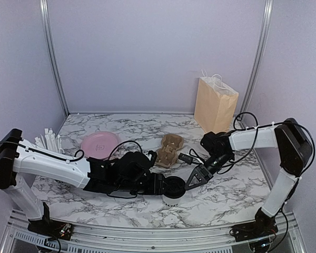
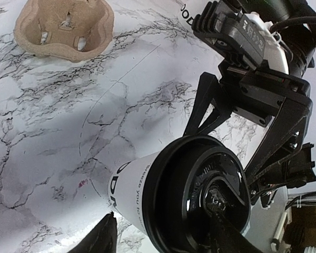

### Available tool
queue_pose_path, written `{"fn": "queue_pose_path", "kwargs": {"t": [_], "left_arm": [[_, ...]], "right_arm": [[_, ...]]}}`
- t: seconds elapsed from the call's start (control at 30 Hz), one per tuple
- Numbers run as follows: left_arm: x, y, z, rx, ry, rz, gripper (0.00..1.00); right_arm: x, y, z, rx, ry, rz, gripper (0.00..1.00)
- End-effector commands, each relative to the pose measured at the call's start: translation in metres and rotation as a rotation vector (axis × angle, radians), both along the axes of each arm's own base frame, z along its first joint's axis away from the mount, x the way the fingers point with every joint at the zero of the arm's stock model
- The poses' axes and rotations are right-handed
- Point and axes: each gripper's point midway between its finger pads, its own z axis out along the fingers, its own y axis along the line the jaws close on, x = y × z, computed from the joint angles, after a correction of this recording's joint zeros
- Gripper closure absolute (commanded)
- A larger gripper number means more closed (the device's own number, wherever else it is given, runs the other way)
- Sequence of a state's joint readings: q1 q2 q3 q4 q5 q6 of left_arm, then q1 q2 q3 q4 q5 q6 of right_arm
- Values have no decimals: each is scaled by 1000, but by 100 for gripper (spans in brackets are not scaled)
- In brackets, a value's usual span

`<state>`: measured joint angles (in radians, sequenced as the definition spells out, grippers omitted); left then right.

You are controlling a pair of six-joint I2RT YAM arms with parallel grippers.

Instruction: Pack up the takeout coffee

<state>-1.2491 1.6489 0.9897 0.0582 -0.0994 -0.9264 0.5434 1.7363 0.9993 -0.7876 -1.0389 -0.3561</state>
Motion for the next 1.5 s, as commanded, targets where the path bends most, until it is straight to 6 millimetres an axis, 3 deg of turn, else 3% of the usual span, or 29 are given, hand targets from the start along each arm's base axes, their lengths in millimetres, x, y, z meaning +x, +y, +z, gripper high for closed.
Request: {"fn": "queue_pose_path", "kwargs": {"t": [0.0,0.1,0.2,0.4,0.5,0.57,0.77,0.93,1.1,1.27,1.47], "left_arm": [[-18,58,-95,306,136,65,43],[-27,77,-118,358,206,107,47],[-30,70,-116,321,214,79,48],[-12,26,-49,234,3,-55,46],[-2,17,-16,204,-79,-67,41],[3,16,1,199,-111,-60,37],[8,26,25,175,-130,-10,28],[12,42,34,121,-103,99,31],[12,39,35,46,-72,104,31],[9,22,36,-61,-26,84,41],[9,13,24,-95,28,86,52]], "right_arm": [[23,-14,-57,-249,-88,-24,25],[30,-19,-65,-298,-113,-32,27],[28,-15,-58,-262,-109,-22,28],[14,4,1,-24,-89,62,32],[8,7,28,56,-101,82,29],[8,5,34,51,-126,77,27],[25,-4,40,33,-159,23,26],[50,-8,40,50,-115,-37,31],[60,-1,38,73,-69,-31,31],[61,7,33,80,-26,-16,35],[53,15,26,67,-6,9,40]]}}
